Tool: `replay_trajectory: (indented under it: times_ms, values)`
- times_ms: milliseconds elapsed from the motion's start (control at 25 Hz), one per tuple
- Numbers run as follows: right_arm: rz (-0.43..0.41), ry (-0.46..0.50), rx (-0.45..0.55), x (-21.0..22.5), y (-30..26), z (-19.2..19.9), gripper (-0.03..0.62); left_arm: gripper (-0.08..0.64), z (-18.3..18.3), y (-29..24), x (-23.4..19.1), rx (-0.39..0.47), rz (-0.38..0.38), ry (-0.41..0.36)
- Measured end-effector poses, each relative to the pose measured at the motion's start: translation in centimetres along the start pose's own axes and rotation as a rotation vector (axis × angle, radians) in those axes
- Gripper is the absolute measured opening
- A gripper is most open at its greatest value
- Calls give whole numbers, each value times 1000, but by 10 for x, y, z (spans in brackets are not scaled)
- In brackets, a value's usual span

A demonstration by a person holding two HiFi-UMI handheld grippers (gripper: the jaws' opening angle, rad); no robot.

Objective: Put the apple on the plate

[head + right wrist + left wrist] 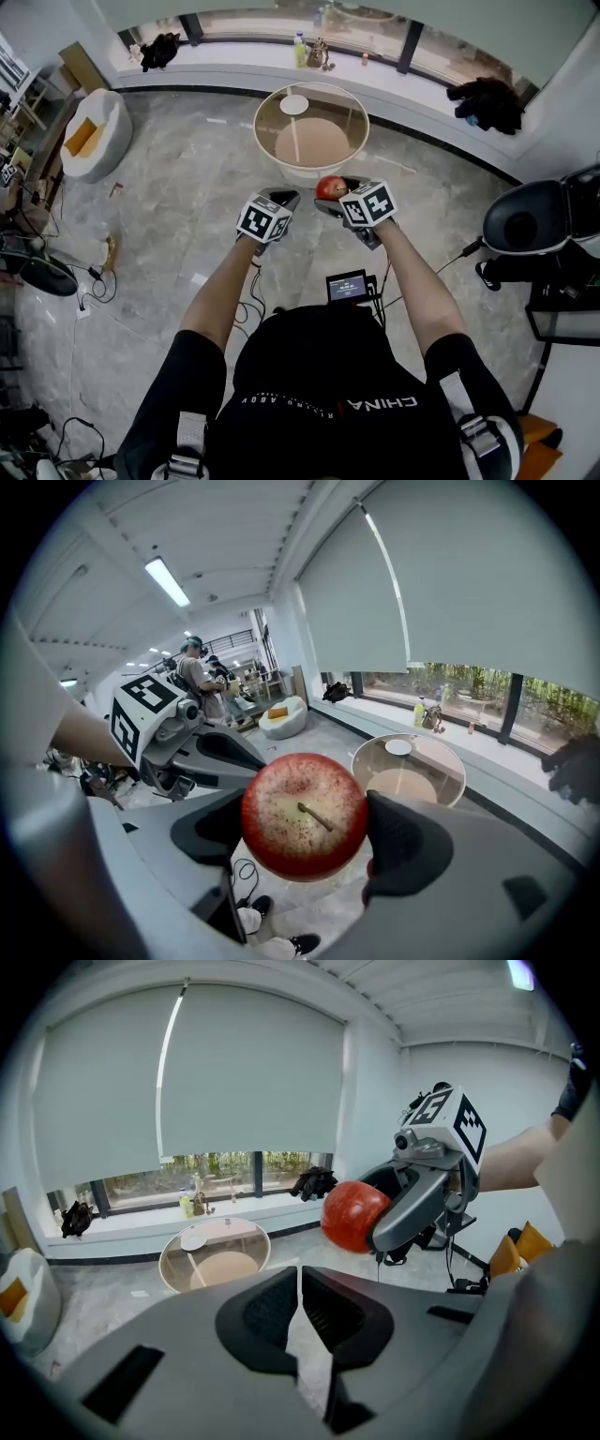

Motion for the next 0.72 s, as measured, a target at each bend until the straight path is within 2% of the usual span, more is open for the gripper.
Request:
replay_trajectory:
  times_ms: [160,400,600,720]
  values:
    - [-7,-9,4,2,-1,6,387,18,5,-5,5,-11,4,-18]
    - [-40,-3,-5,15,3,16,387,17,1,-12,20,37,97,-26]
    - [-70,-28,-4,28,5,27,387,17,-5,-17,26,5,33,-62]
    - [-69,-49,-19,33,-3,35,387,17,2,-20,19,3,41,-49]
Point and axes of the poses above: the fingertips, and each gripper's own axes: y backward along the fingers, x to its right, z out of its underside, the point moved 10 cm from there along y, backward along the fingers, and after that the axes turned 2 degrees about z, right-handed, at the moved point
